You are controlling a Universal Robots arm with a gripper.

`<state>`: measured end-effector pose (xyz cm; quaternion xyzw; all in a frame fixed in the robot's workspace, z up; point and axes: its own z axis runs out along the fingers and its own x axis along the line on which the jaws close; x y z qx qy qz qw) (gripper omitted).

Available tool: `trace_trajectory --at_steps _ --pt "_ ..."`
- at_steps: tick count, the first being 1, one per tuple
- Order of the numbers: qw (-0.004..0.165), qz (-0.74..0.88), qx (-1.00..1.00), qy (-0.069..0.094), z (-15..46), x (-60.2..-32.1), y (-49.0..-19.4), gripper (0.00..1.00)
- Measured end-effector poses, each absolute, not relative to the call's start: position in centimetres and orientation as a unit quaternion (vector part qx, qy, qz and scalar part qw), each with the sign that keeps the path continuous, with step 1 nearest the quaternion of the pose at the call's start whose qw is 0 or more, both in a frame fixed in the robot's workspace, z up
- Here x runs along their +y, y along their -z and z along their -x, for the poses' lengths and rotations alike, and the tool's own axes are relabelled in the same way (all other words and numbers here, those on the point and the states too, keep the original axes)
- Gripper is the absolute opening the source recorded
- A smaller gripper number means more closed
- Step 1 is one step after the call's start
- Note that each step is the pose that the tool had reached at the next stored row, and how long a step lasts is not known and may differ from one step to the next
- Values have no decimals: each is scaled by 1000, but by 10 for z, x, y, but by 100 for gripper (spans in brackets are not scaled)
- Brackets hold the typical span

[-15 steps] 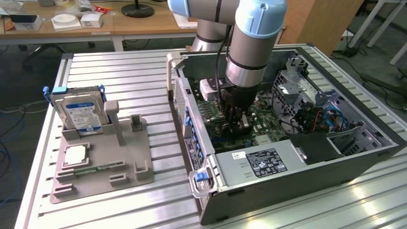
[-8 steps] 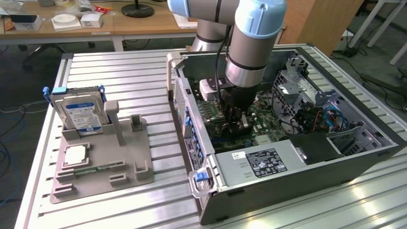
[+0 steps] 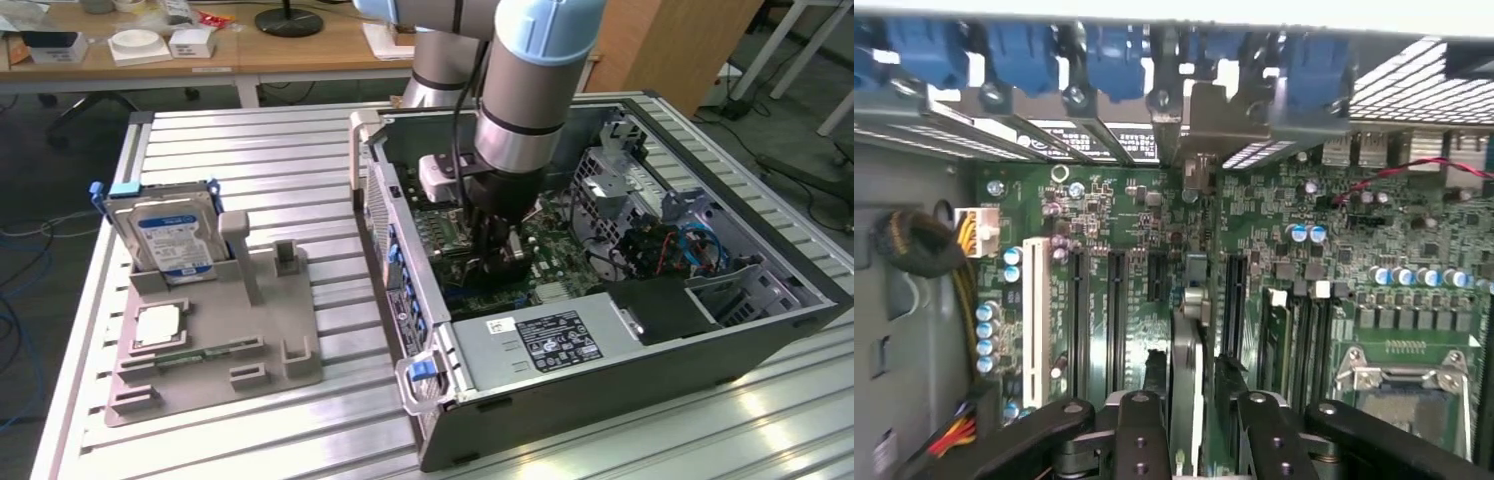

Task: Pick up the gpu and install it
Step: 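Insert the gpu into the slot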

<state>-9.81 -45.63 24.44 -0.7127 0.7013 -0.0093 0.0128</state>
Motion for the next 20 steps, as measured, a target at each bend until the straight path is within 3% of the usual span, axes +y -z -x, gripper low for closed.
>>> trace_trajectory --at_steps 13,20 --pt "19 713 701 16 98 -456 -272 33" --pt "22 712 701 18 98 -456 -277 10"
